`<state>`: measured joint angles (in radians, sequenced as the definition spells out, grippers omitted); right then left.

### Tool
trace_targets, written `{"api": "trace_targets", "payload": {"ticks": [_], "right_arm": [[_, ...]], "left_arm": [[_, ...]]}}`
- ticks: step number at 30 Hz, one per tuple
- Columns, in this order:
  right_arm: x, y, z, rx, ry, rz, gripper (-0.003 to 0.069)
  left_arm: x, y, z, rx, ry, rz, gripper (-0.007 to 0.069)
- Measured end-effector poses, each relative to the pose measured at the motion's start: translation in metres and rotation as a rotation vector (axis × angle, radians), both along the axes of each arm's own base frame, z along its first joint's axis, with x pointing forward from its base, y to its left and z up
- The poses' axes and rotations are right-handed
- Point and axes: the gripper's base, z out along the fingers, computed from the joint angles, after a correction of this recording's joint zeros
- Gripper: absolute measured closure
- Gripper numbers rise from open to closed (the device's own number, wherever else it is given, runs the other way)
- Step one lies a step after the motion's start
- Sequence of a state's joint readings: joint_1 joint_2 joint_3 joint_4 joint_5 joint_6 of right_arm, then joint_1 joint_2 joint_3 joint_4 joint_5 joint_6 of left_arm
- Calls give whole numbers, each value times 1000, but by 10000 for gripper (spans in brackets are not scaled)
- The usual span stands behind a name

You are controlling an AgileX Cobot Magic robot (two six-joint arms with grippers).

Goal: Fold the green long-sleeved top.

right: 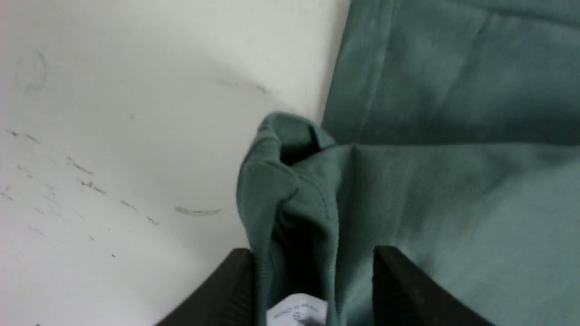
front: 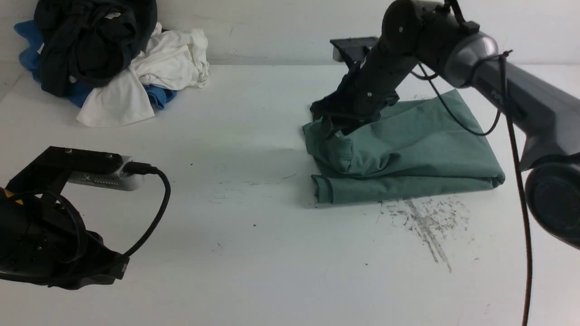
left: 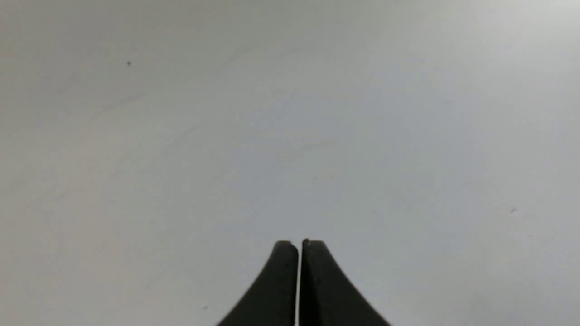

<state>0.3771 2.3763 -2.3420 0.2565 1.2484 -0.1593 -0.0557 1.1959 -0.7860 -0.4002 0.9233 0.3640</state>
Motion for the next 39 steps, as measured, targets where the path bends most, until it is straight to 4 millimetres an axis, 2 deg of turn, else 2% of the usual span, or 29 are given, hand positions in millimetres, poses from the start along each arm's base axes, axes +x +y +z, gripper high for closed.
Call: {"api": "trace_targets", "payload": {"ticks": [2, 4, 5, 6, 8, 9, 11, 12, 14, 15, 17, 19, 20, 21, 22, 23, 24, 26, 30, 34, 39], "right_arm": [[-5, -6, 28, 9, -59, 0, 244], [-7, -12, 44, 17, -90, -4, 233], [-9, -26, 62, 31, -125, -21, 232], [-9, -33, 72, 38, -145, -32, 237], [-6, -57, 82, 38, -167, -71, 272], [-4, -67, 82, 34, -166, -90, 295], [-1, -84, 78, 24, -150, -121, 340], [2, -98, 70, 12, -123, -146, 385], [7, -134, 36, -20, -16, -216, 520], [7, -141, 27, -27, 13, -228, 562], [4, -163, -5, -49, 114, -253, 638], [1, -172, -18, -56, 156, -255, 659], [-3, -177, -29, -64, 191, -252, 669], [-3, -177, -30, -65, 195, -251, 669], [-6, -180, -36, -74, 213, -248, 672], [-6, -180, -36, -75, 214, -247, 672], [-6, -182, -38, -82, 219, -249, 672], [-6, -187, -39, -103, 214, -251, 672], [-5, -196, -38, -114, 200, -269, 673], [-2, -202, -36, -112, 159, -289, 673], [2, -196, -38, -54, 143, -286, 673]], "left_arm": [[5, -7, 6, -81, -39, -2, 631], [9, -13, 14, -130, -71, -21, 631], [20, -24, 28, -195, -130, -61, 631], [26, -32, 37, -229, -163, -95, 631], [42, -51, 53, -272, -219, -175, 631], [48, -59, 55, -282, -223, -207, 631], [59, -71, 63, -289, -248, -250, 631], [69, -82, 66, -291, -255, -288, 631], [100, -115, 63, -287, -253, -370, 631], [109, -125, 56, -283, -238, -389, 631], [138, -154, 43, -272, -235, -437, 631], [157, -174, 28, -268, -225, -462, 631], [175, -192, 12, -263, -218, -485, 631], [176, -194, 6, -261, -206, -488, 631], [192, -210, -12, -251, -204, -511, 631], [195, -212, -10, -251, -215, -515, 631], [203, -219, -20, -241, -215, -528, 631], [221, -232, -51, -205, -198, -549, 631], [239, -229, -84, -71, -112, -536, 631], [242, -212, -91, 110, -46, -500, 631], [241, -203, -92, 196, 1, -503, 631]]}}
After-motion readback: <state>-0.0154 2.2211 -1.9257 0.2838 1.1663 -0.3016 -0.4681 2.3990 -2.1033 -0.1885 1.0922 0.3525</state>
